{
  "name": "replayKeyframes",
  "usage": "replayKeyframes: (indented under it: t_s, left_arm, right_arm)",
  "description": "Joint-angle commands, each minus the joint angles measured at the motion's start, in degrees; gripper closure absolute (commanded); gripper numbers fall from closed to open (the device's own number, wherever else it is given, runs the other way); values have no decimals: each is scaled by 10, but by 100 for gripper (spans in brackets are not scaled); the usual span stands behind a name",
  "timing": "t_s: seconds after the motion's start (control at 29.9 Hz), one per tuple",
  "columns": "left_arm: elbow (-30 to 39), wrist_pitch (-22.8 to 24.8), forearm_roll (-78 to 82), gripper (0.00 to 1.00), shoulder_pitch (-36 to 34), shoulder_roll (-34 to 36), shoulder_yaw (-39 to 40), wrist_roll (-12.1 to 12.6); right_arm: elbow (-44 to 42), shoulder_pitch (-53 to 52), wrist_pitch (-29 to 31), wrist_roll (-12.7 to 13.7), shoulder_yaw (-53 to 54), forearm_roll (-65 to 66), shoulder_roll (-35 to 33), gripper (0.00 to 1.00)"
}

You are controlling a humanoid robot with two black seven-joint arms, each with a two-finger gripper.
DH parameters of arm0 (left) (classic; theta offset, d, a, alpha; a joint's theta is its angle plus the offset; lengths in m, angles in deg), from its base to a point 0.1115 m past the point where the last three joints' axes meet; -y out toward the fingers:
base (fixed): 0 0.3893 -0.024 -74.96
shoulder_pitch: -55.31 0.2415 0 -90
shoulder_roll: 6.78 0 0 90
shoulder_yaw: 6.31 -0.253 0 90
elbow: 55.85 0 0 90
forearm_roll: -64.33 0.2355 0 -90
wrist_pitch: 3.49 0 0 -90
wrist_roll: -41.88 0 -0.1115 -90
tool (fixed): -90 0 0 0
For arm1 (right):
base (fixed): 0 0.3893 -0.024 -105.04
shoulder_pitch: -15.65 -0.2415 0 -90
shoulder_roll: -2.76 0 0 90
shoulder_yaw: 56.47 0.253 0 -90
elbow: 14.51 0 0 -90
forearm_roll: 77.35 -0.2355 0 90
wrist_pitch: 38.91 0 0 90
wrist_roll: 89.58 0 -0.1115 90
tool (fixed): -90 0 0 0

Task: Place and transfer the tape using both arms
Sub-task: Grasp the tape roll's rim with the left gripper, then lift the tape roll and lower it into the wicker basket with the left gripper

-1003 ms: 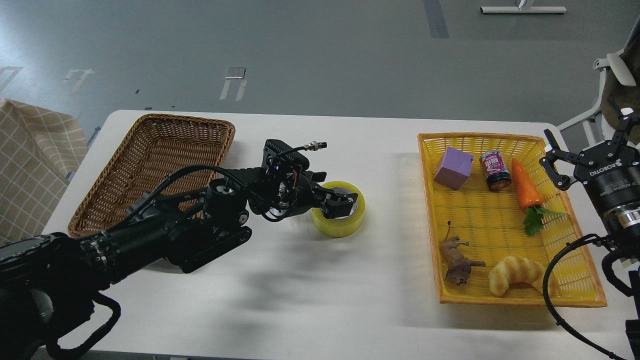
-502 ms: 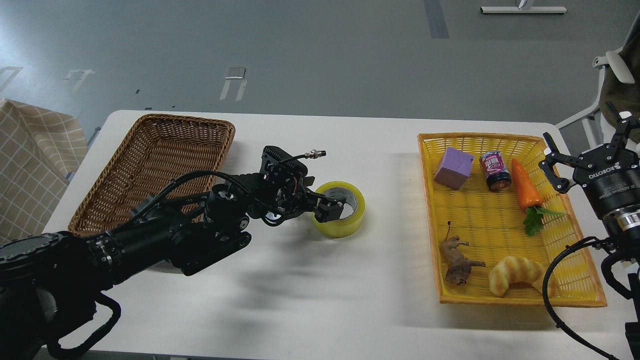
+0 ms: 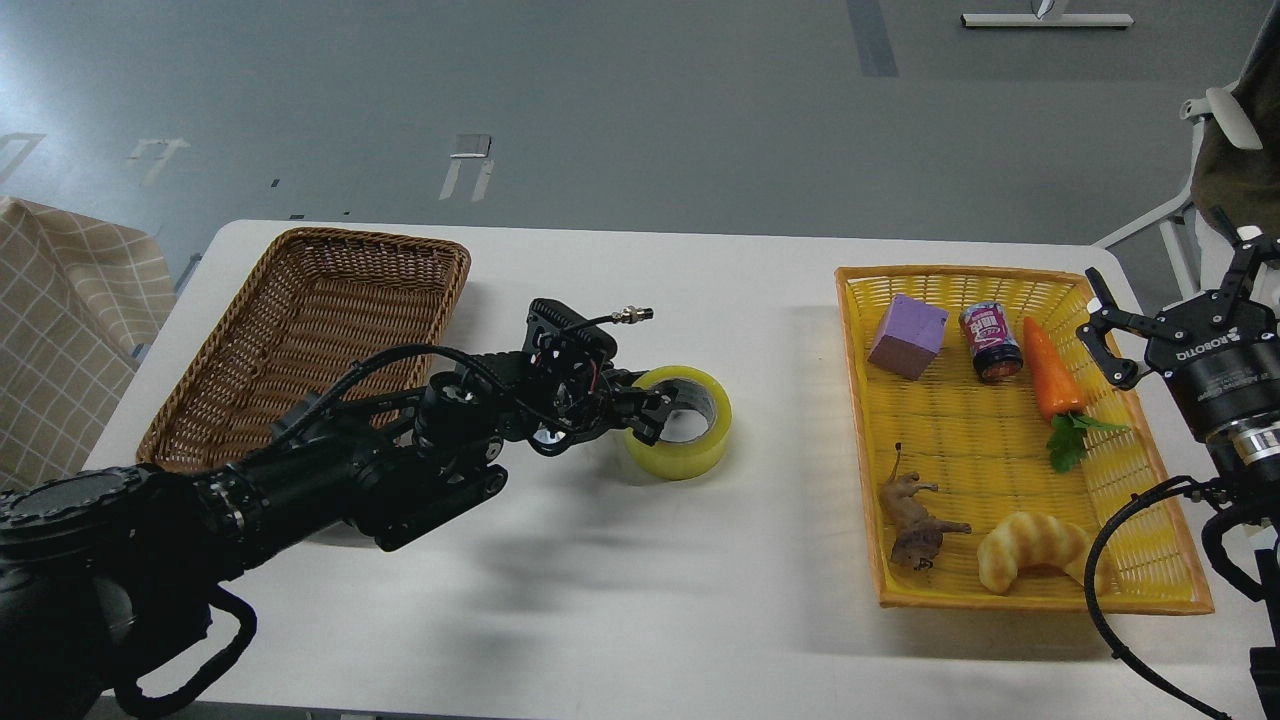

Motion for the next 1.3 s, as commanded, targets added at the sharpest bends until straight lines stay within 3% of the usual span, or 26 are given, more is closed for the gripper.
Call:
replayKeyframes:
  t_s: [0.0,0.23,0.4,0.64,0.67,0.8,0.94,1.04,1.27]
  left_arm:
    - [3,0,-2,100,-18,4,1,-1]
    - [10,-11,-6,100,-69,36,2,-5]
    - [10,-13,-35,100,-115,82,1,-34]
    - [10,-7,-52,100,-149,163,0,-50]
    - [10,-7,-52,100,-150,171,0,-55]
    - [-3,-9,-48,100,-147,231,-16,-119]
    - [-6,-9,-52,100,-146,271,-56,-135]
    - [-6,-9,-52,100,-140,306,-72,-162]
    - [-7,-9,-53,100,-123,378,-82,-167]
  right_arm:
    - [0,1,0,0,0,0,1,0]
    - [-3,3,0,0,1,0,1,0]
    - [-3,4,0,-1,0,0,1,0]
    - [-4,5,0,-1,1,1,8,0]
    - [-4,5,0,0,1,0,8,0]
    - [-4,5,0,0,0,0,8,0]
    - [-5,4,0,0,0,1,14,0]
    - [-5,5,0,0,-1,0,19,0]
    - [-6,2,0,-1,-2,1,30,0]
